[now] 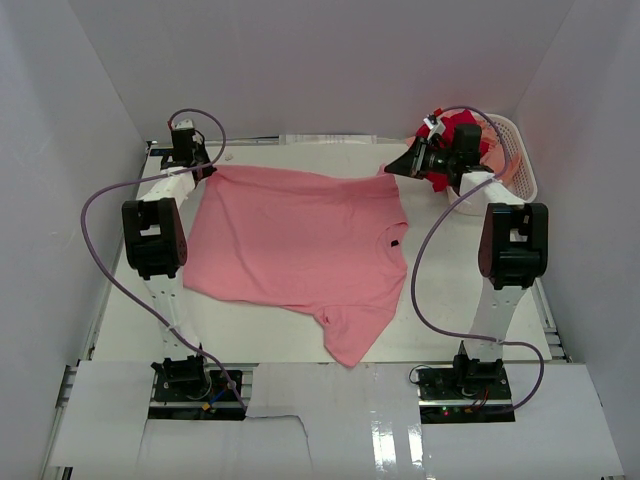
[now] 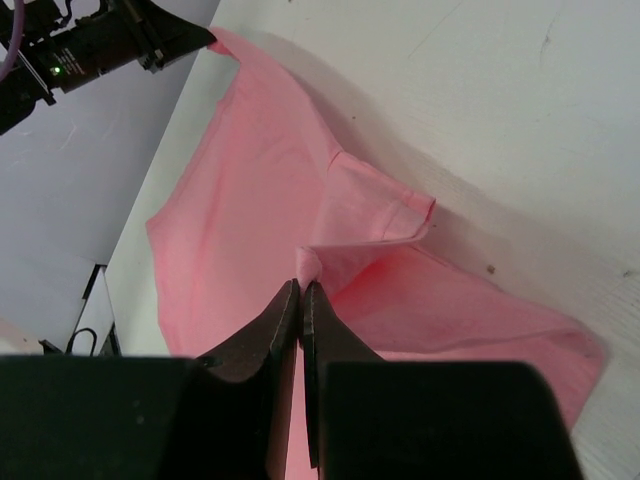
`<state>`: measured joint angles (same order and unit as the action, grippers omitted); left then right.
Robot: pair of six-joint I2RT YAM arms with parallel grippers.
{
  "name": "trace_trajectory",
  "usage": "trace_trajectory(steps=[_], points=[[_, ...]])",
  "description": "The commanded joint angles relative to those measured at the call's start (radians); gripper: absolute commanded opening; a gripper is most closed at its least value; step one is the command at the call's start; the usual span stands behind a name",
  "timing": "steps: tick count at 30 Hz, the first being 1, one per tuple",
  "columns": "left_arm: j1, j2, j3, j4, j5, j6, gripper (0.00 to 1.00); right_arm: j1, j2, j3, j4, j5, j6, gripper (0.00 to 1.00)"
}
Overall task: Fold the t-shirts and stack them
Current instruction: Fold the flattened tshirt in 1/3 of the way
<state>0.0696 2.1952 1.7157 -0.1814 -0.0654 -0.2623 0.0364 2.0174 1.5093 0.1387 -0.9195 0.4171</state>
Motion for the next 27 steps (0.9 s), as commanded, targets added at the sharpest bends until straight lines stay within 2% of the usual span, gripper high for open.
trace_trajectory(steps=[1,27], points=[[0.004,-0.098,0.03,-0.015,-0.033,-0.014,0.0,-0.006,-0.085,-0.037,0.03,-0.015,-0.027,0.08],[0.019,-0.164,-0.067,-0.046,-0.047,-0.066,0.0,-0.007,-0.272,-0.254,0.002,0.013,-0.067,0.08]])
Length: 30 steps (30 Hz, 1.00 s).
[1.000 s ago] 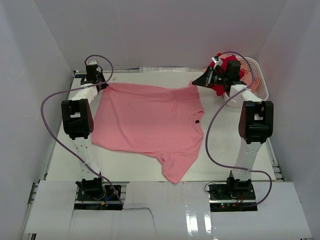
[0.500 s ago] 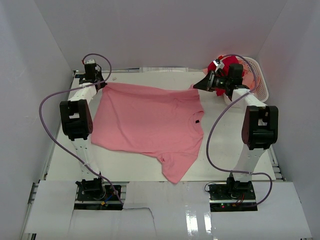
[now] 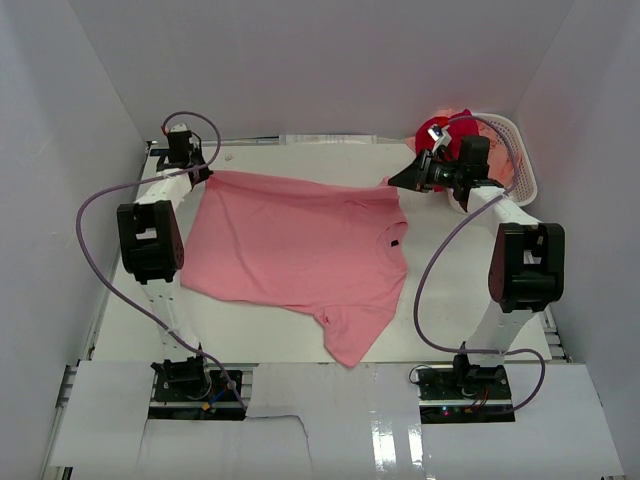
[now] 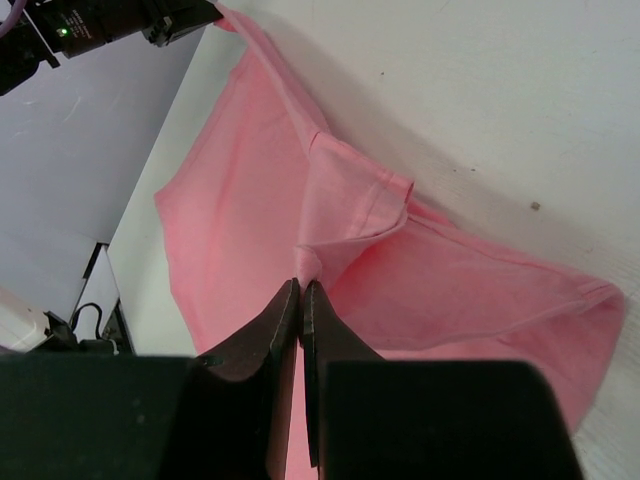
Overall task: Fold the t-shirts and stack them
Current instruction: Fold the flattened tshirt in 1/3 of the way
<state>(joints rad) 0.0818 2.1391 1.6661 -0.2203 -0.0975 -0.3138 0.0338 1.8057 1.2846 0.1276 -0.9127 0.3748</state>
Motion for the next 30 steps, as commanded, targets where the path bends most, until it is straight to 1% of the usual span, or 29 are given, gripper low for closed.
trace_trajectory(steps=[1,13,21,30], points=[[0.007,-0.113,-0.031,-0.005,-0.016,-0.019,0.0,-0.003,-0.072,-0.039,0.01,0.009,-0.033,0.08],[0.013,-0.183,-0.095,-0.005,-0.036,-0.019,0.0,0.0,-0.135,-0.134,-0.023,0.025,-0.057,0.08],[0.015,-0.194,-0.12,-0.03,-0.07,-0.019,0.0,0.034,-0.181,-0.183,-0.051,0.055,-0.082,0.08],[0.021,-0.229,-0.192,-0.044,-0.044,-0.039,0.0,0.066,-0.232,-0.243,-0.101,0.092,-0.116,0.08]])
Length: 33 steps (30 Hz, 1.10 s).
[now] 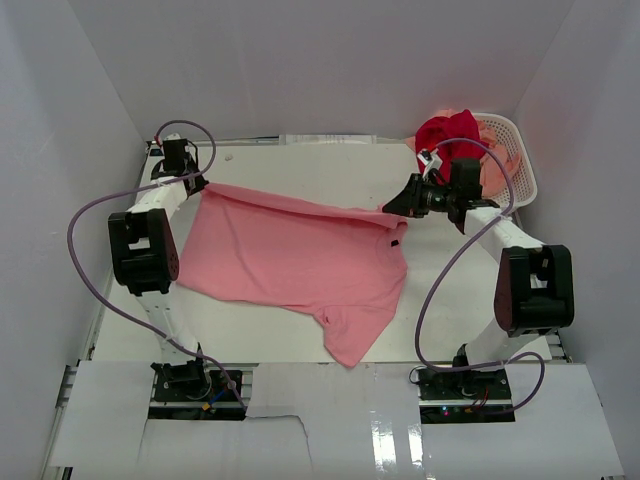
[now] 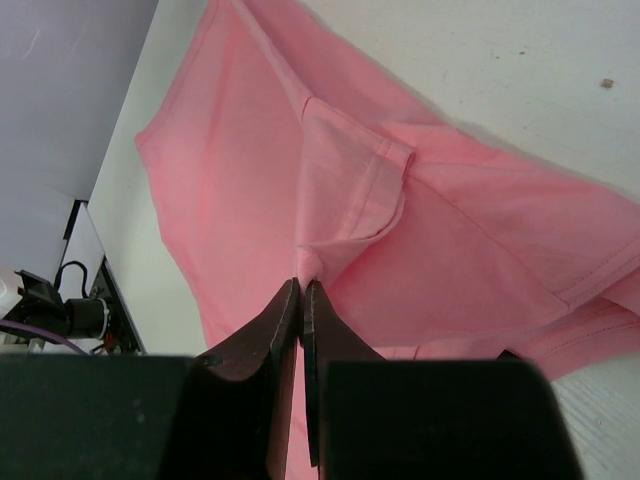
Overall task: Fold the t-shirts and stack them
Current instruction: Fold the flattened tshirt in 1/3 of the way
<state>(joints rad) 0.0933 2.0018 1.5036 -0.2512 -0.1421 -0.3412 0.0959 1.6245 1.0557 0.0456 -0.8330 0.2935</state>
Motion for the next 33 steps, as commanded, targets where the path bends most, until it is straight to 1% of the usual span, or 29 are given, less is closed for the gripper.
trace_trajectory(steps=[1,8,11,15,22,26,33], points=[[0.011,-0.097,-0.039,-0.011,0.002,-0.015,0.0,0.01,-0.055,-0.019,-0.023,0.017,-0.036,0.08],[0.011,-0.126,-0.091,-0.011,-0.004,-0.018,0.0,0.044,-0.097,-0.071,-0.044,0.049,-0.056,0.08],[0.013,-0.136,-0.106,-0.011,-0.007,-0.019,0.0,0.067,-0.104,-0.089,-0.095,0.061,-0.068,0.08],[0.014,-0.15,-0.121,-0.011,-0.01,-0.012,0.0,0.103,-0.123,-0.152,-0.099,0.097,-0.071,0.08],[0.014,-0.169,-0.161,-0.036,-0.048,-0.012,0.0,0.145,-0.107,-0.226,-0.125,0.147,-0.054,0.08],[0.016,-0.166,-0.172,-0.083,-0.112,-0.033,0.0,0.151,-0.086,-0.227,-0.197,0.173,-0.06,0.08],[0.026,-0.149,-0.192,-0.12,-0.096,-0.064,0.0,0.153,-0.043,-0.186,-0.364,0.239,-0.071,0.08]])
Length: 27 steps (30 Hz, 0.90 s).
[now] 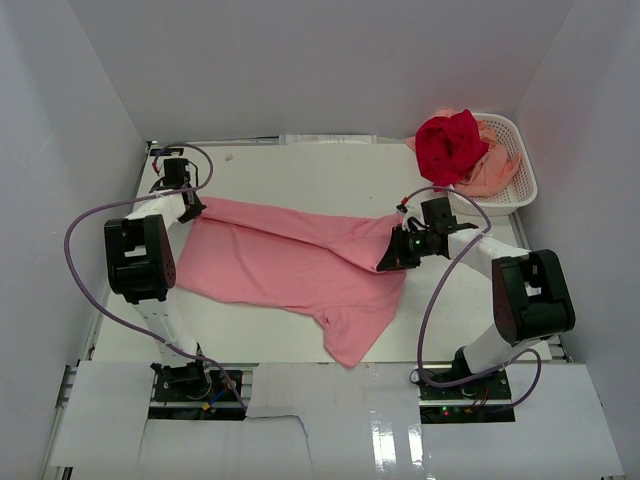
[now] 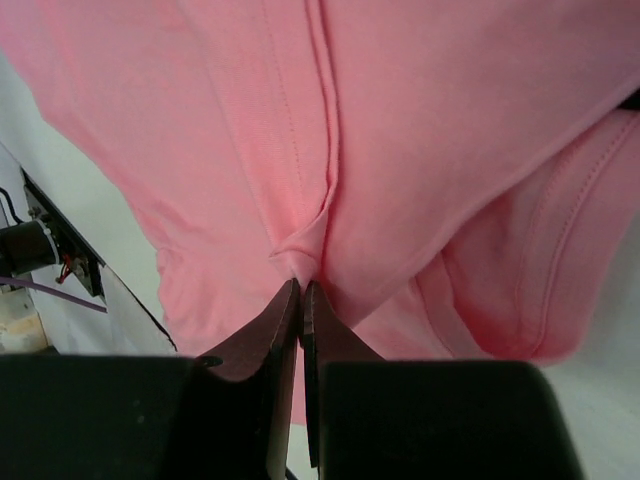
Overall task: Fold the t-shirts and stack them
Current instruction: Fold the flattened tshirt in 1/3 of the way
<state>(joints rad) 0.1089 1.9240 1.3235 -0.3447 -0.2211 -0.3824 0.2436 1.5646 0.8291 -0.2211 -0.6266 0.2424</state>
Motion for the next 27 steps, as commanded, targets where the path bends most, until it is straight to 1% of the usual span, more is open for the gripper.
trace_trajectory(steps=[1,2,3,4,5,6,7,8,9,14,18,20,23,25,27], points=[[0.011,-0.071,-0.02,-0.028,-0.006,-0.023,0.0,0.006,0.025,0.053,-0.128,0.044,-0.022,0.08],[0.012,-0.072,-0.023,-0.03,-0.003,-0.026,0.07,0.008,0.029,0.057,-0.138,0.047,-0.023,0.08],[0.012,-0.072,-0.026,-0.03,0.0,-0.027,0.14,0.01,0.038,0.062,-0.147,0.05,-0.025,0.26],[0.015,-0.068,-0.027,-0.03,0.008,-0.027,0.29,0.014,0.044,0.071,-0.168,0.068,-0.029,0.42],[0.015,-0.065,-0.024,-0.033,0.017,-0.026,0.35,0.017,0.046,0.074,-0.172,0.079,-0.029,0.62],[0.018,-0.063,-0.02,-0.034,0.017,-0.029,0.38,0.017,0.045,0.074,-0.175,0.085,-0.029,0.69],[0.021,-0.06,-0.015,-0.043,0.017,-0.032,0.55,0.017,0.041,0.074,-0.175,0.103,-0.026,0.76],[0.026,-0.054,-0.01,-0.048,0.02,-0.033,0.63,0.017,0.037,0.074,-0.172,0.116,-0.023,0.8],[0.031,-0.054,0.0,-0.053,0.028,-0.036,0.64,0.017,0.022,0.076,-0.17,0.129,-0.02,0.84],[0.054,-0.094,0.025,-0.063,0.005,-0.065,0.65,0.017,-0.031,0.108,-0.121,0.203,0.015,0.84],[0.054,-0.17,0.039,-0.024,-0.012,-0.05,0.65,0.017,-0.005,0.201,-0.107,0.238,0.029,0.83],[0.054,-0.171,0.069,-0.023,-0.011,-0.032,0.65,0.017,0.026,0.229,-0.103,0.248,0.032,0.82],[0.054,-0.163,0.097,-0.03,0.015,-0.021,0.62,0.017,0.081,0.274,-0.087,0.265,0.035,0.82],[0.054,-0.171,0.094,-0.027,0.034,-0.016,0.57,0.017,0.112,0.303,-0.075,0.28,0.038,0.81],[0.054,-0.181,0.086,-0.017,0.039,-0.009,0.54,0.017,0.159,0.318,-0.066,0.281,0.041,0.8]])
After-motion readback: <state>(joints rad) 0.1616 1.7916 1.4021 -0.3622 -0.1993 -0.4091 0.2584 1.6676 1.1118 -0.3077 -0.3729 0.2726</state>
